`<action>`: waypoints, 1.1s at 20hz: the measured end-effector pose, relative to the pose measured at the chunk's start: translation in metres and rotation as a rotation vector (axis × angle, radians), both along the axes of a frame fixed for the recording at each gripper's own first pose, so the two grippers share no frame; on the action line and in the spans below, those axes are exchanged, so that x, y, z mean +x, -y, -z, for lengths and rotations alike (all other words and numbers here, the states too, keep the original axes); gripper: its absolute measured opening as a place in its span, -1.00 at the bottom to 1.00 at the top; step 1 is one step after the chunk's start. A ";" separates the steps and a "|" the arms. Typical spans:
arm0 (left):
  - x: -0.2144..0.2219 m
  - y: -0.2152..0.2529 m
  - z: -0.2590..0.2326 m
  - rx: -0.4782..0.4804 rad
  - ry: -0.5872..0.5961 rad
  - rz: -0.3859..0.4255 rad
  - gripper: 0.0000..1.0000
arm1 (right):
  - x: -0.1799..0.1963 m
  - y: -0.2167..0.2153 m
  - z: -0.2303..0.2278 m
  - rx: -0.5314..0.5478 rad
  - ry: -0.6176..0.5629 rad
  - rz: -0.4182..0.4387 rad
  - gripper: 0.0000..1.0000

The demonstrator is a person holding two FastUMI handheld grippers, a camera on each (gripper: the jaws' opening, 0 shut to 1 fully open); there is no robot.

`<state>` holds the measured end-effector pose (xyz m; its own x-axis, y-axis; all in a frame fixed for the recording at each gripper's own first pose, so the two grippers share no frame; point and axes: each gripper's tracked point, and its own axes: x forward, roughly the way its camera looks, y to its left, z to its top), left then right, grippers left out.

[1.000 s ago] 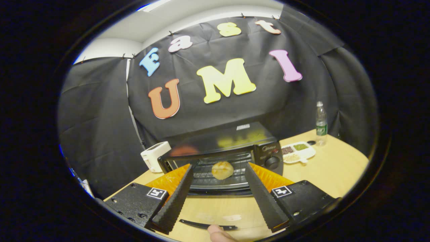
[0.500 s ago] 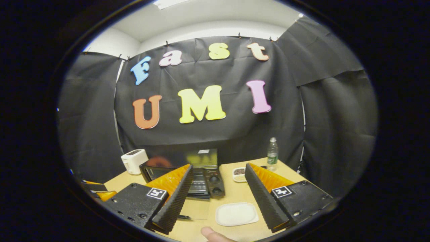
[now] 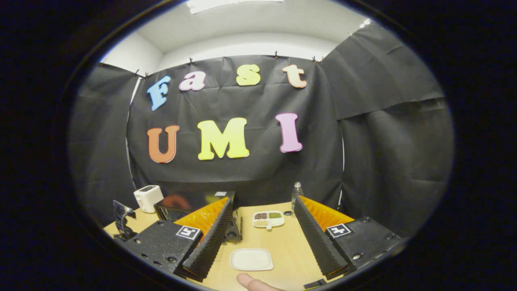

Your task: Open the electric oven with the left hand, put the food in, and close the electric oven.

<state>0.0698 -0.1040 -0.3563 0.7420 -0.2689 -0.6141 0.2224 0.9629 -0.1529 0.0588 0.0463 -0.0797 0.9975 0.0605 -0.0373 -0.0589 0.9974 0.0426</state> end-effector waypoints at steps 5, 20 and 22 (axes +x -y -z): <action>0.004 0.010 0.032 0.017 -0.083 -0.001 0.89 | -0.022 0.014 -0.024 -0.060 0.079 0.013 0.98; 0.022 0.009 0.041 -0.007 -0.143 -0.042 0.86 | -0.013 0.026 0.001 0.011 0.024 -0.024 0.99; 0.023 0.010 0.031 0.000 -0.121 -0.045 0.86 | -0.011 0.026 0.002 0.007 0.027 -0.026 0.98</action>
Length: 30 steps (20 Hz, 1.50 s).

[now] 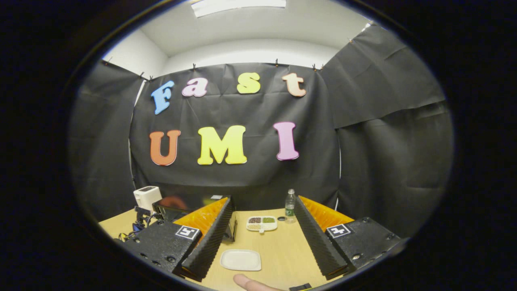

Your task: Open the electric oven with the left hand, put the food in, and close the electric oven.

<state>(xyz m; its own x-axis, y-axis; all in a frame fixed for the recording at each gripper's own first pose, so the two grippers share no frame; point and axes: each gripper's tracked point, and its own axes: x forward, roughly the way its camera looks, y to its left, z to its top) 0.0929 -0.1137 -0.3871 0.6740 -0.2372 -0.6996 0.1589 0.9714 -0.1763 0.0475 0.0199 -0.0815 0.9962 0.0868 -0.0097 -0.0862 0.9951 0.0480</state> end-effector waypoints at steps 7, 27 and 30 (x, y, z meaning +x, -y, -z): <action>0.018 -0.003 -0.040 0.073 0.118 -0.007 0.86 | 0.002 -0.001 0.006 -0.005 -0.010 -0.003 0.98; 0.100 -0.015 -0.114 0.049 0.247 -0.032 0.99 | -0.001 0.009 0.014 -0.031 -0.035 0.023 0.99; 0.116 -0.014 -0.121 0.047 0.268 -0.049 0.99 | -0.001 0.018 0.013 -0.037 -0.033 0.047 0.98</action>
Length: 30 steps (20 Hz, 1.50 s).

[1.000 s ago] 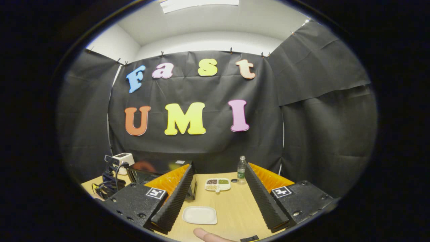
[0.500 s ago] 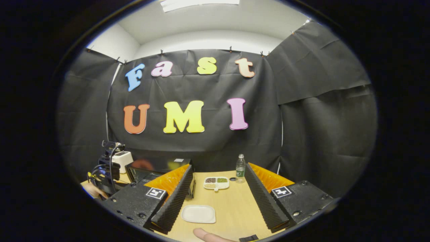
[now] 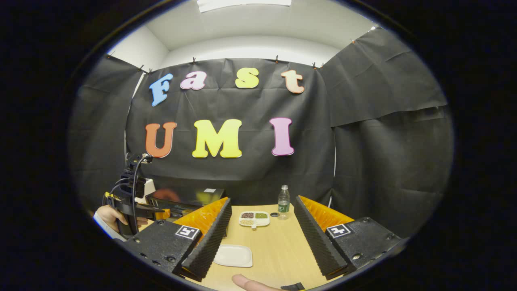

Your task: Open the electric oven with the left hand, put the food in, and close the electric oven.

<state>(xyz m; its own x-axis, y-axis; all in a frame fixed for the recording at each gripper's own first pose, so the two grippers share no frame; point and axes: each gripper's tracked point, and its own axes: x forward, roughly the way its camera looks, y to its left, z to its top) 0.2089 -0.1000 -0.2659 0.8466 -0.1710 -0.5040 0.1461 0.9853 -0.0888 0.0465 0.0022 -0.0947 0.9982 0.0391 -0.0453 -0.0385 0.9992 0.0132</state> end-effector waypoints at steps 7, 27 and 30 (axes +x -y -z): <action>-0.012 -0.012 -0.033 0.023 0.081 -0.032 0.94 | -0.010 0.006 -0.001 0.010 -0.003 0.010 0.98; -0.195 -0.059 -0.182 -0.062 0.445 -0.089 0.94 | -0.070 -0.004 -0.017 0.002 0.032 -0.031 0.98; -0.223 -0.057 -0.184 -0.058 0.479 -0.074 0.93 | -0.077 -0.004 -0.013 0.004 0.033 -0.028 0.98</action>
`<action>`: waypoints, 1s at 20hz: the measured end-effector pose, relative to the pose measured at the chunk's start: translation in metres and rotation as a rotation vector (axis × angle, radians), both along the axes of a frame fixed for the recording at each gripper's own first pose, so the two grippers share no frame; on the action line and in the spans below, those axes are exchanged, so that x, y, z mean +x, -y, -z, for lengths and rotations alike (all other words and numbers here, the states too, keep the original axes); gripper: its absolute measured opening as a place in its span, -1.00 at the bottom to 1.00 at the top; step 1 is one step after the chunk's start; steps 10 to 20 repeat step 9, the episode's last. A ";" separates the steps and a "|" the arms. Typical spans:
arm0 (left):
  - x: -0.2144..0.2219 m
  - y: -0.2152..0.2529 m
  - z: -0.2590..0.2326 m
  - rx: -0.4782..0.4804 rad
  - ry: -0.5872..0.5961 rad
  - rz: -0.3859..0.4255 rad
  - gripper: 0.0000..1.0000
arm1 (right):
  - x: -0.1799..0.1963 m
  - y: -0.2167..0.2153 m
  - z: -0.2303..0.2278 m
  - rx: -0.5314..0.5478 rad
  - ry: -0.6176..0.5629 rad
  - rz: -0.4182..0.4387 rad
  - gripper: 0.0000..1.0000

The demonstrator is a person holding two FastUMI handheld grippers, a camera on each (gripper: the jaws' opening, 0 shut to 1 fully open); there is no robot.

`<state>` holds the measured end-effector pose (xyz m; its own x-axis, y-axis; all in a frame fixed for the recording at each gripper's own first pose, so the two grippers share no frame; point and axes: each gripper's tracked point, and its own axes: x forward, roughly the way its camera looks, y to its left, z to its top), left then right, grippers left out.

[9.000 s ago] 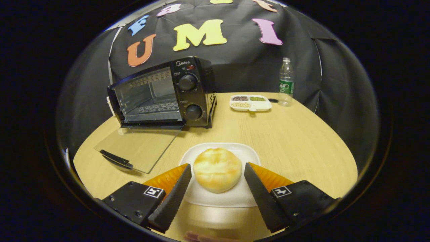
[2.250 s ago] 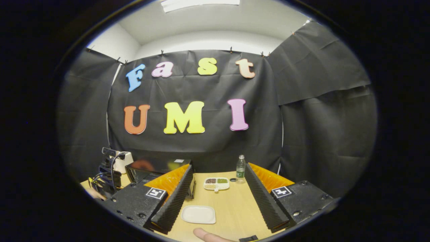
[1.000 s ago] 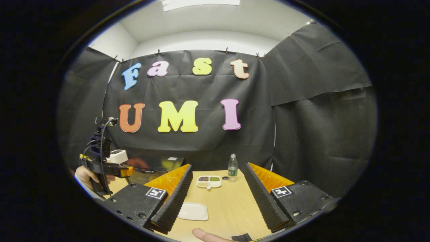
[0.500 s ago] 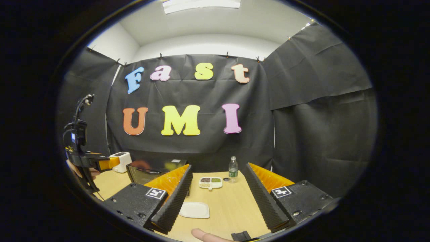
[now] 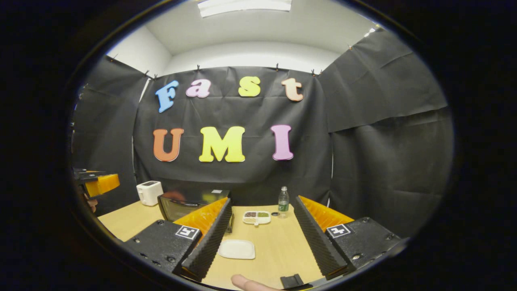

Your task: Open the electric oven with the left hand, put the food in, and close the electric oven.

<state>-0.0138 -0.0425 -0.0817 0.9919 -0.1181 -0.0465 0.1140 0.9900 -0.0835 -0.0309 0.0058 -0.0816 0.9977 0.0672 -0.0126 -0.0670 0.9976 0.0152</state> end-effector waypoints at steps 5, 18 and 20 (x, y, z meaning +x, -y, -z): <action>-0.038 0.000 0.003 -0.017 0.023 0.002 0.93 | -0.019 -0.012 0.010 -0.007 -0.014 -0.027 0.98; -0.058 -0.009 -0.005 -0.021 0.043 -0.007 0.92 | -0.033 -0.021 0.002 -0.031 0.008 -0.037 0.84; -0.058 -0.009 -0.005 -0.021 0.043 -0.007 0.92 | -0.033 -0.021 0.002 -0.031 0.008 -0.037 0.84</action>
